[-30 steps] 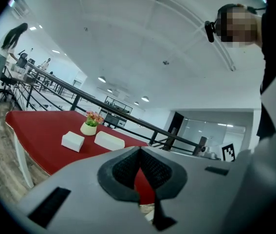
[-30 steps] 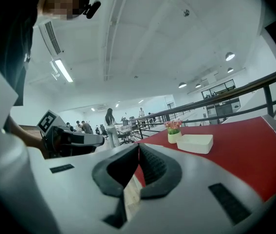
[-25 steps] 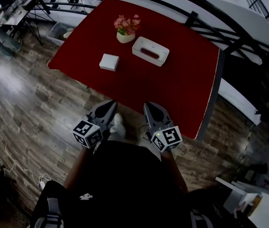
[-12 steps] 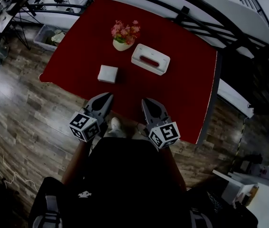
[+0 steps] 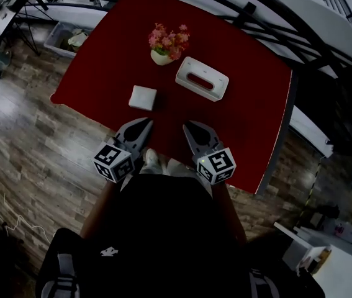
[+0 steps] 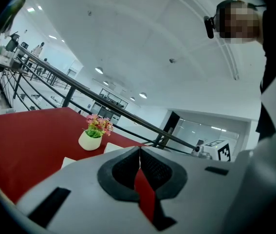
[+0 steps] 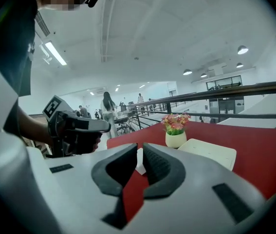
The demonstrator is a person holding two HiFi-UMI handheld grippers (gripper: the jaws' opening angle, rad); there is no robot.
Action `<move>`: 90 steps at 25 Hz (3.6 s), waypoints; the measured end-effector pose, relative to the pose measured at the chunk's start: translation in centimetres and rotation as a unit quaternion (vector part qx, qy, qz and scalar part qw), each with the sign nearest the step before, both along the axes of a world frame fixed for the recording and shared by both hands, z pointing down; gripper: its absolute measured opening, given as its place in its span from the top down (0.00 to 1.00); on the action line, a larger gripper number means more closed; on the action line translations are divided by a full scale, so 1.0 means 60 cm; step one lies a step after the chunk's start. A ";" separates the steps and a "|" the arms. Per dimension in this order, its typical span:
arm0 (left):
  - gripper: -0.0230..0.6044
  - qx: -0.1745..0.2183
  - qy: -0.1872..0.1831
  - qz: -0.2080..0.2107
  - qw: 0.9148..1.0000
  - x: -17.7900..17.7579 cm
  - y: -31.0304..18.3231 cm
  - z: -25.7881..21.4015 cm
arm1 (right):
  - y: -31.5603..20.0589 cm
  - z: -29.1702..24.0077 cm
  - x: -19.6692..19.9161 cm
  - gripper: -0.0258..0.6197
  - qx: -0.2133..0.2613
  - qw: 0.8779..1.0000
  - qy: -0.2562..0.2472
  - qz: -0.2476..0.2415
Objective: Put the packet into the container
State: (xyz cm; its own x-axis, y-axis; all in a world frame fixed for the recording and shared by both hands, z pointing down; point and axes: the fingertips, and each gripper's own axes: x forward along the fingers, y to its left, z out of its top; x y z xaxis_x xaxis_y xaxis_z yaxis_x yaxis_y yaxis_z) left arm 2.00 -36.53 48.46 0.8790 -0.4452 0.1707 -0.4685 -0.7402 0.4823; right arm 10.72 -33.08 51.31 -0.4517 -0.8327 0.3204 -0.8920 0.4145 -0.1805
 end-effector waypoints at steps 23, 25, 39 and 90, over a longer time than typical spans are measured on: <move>0.95 -0.024 -0.043 -0.156 0.987 -0.105 -0.008 0.026 | -0.186 0.253 -0.160 0.29 -0.147 0.890 0.250 -0.351; 0.95 -0.026 -0.044 -0.166 0.985 -0.111 -0.006 0.026 | -0.190 0.271 -0.167 0.27 -0.158 0.881 0.263 -0.361; 0.95 -0.028 -0.046 -0.199 0.979 -0.145 -0.002 0.025 | -0.207 0.319 -0.185 0.25 -0.196 0.865 0.282 -0.366; 0.95 0.008 -0.011 -0.012 1.000 0.121 -0.033 0.016 | -0.231 0.194 0.235 0.31 -0.198 0.903 0.332 -0.186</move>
